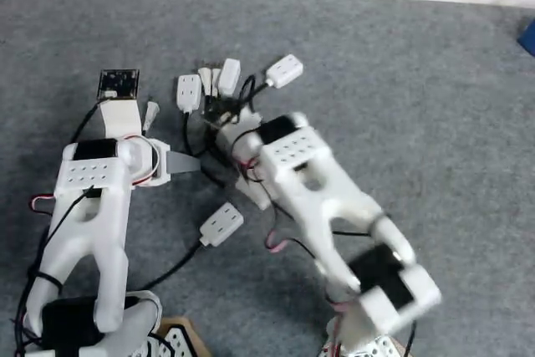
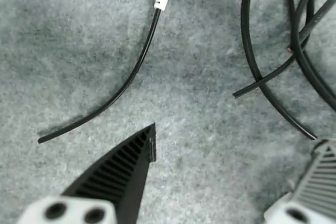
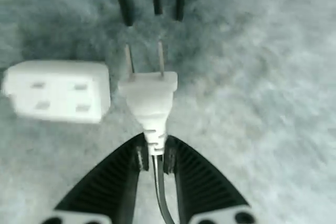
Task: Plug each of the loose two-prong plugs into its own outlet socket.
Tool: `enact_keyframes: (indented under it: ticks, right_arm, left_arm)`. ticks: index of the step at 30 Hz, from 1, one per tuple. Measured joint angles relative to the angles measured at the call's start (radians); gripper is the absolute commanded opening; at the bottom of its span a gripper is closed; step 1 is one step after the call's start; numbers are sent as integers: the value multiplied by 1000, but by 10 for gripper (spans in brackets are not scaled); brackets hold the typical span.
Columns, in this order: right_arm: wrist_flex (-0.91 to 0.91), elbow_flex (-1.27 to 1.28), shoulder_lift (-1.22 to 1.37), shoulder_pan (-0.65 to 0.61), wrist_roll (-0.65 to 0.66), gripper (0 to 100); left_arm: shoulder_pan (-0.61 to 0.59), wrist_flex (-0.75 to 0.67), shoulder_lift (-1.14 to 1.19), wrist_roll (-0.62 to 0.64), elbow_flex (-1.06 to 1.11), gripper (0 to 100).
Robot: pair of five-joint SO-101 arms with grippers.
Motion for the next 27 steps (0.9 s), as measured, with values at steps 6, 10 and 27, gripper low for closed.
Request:
enact_keyframes:
  ticks: [6, 10, 27]
  right_arm:
    - [120, 64, -330, 44, 6, 8]
    - [69, 204, -387, 25, 6, 8]
    - [-117, 287, -400, -144, -86, 8]
  left_arm:
    - [28, 0, 0, -23, -14, 428]
    - [74, 97, 0, -49, -104, 431]
    - [249, 393, 0, -72, -295, 429]
